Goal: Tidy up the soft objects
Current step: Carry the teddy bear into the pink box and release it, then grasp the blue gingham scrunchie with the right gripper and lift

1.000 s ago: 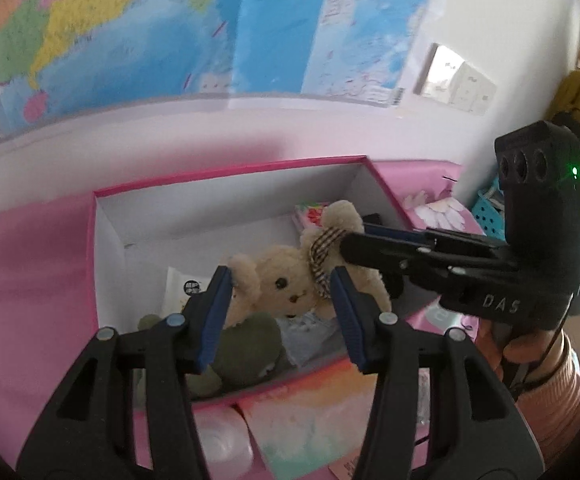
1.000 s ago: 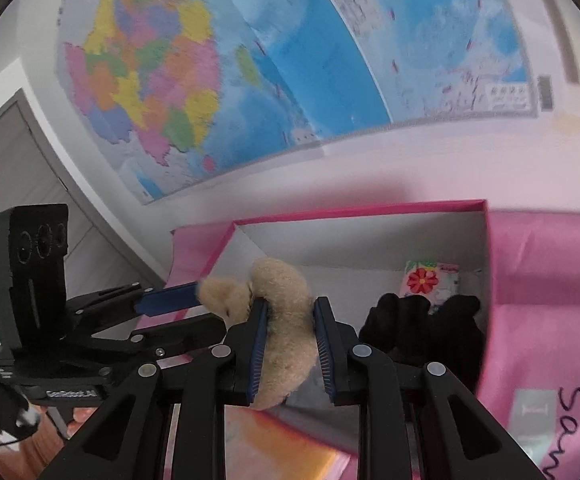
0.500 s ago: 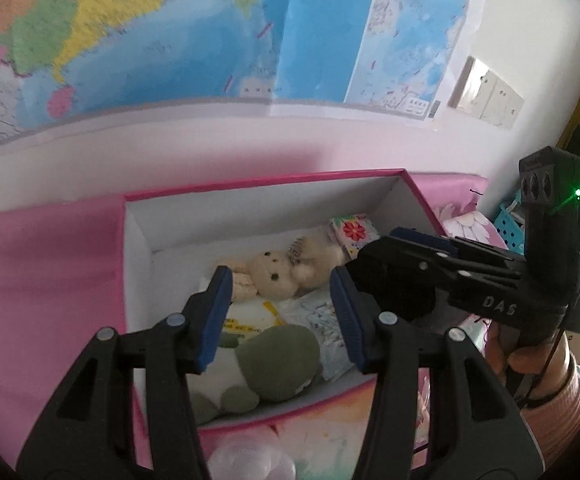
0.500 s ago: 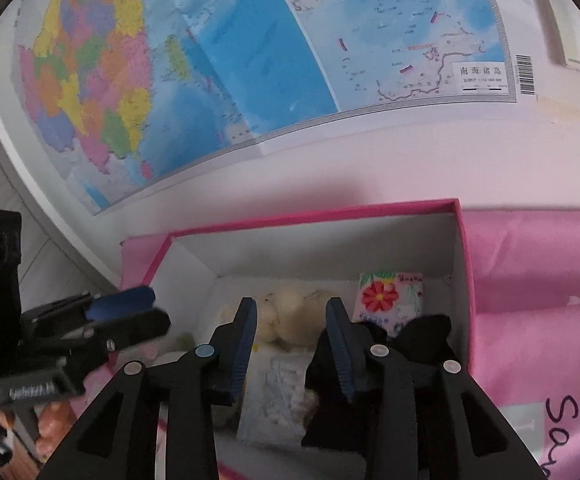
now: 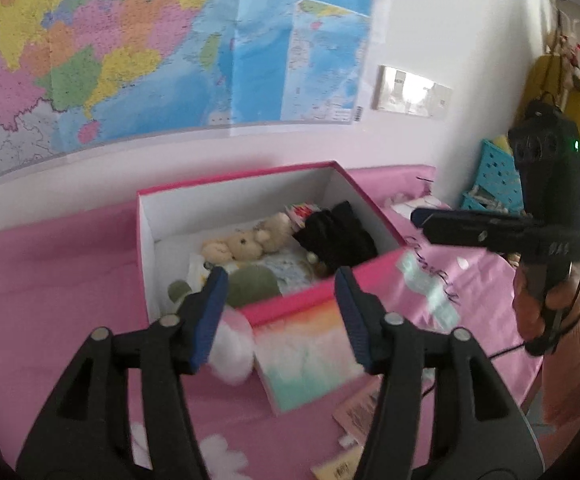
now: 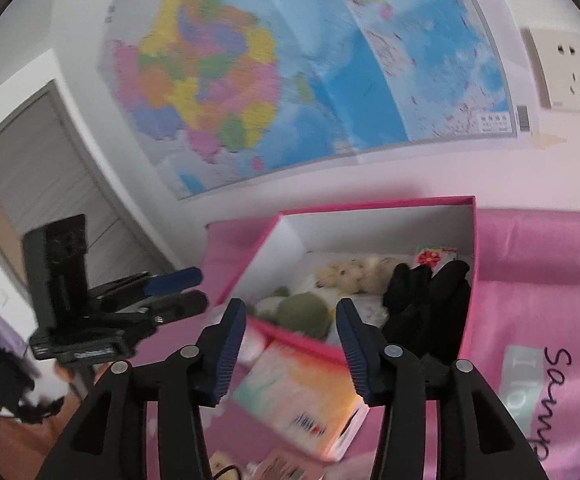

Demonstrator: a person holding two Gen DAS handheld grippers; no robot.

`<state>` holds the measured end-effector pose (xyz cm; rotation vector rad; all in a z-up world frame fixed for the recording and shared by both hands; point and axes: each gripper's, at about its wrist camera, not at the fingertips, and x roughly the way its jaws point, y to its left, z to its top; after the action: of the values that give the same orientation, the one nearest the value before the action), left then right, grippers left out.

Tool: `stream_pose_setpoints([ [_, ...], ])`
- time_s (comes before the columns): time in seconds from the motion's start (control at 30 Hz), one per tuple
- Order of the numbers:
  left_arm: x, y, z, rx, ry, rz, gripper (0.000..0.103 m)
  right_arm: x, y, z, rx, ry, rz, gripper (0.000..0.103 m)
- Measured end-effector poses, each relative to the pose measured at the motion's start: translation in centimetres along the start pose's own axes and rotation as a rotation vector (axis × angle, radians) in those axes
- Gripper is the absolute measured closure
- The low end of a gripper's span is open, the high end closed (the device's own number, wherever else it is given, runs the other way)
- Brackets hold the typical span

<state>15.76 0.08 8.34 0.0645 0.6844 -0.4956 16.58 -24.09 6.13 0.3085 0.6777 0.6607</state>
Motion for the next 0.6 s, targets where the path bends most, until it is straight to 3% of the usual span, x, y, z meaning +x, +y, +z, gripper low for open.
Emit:
stream_pose_setpoints([
  [0.3,-2.0,-2.3,-5.5,0.025,0.051,-0.025,0.044,-5.8,3.1,-3.4,-0.076,-0.016,0.043,0.050],
  [0.5,-2.2,-4.4,-9.8,0.069,0.134,-0.077,0.044,-9.2,2.7,-5.0,-0.055,-0.066,-0.008,0.050],
  [0.6,-2.5,-6.0,-11.8,0.098,0.163,-0.141,0.044,-10.2,2.0,-5.7,-0.037,-0.068,-0.047,0.050],
])
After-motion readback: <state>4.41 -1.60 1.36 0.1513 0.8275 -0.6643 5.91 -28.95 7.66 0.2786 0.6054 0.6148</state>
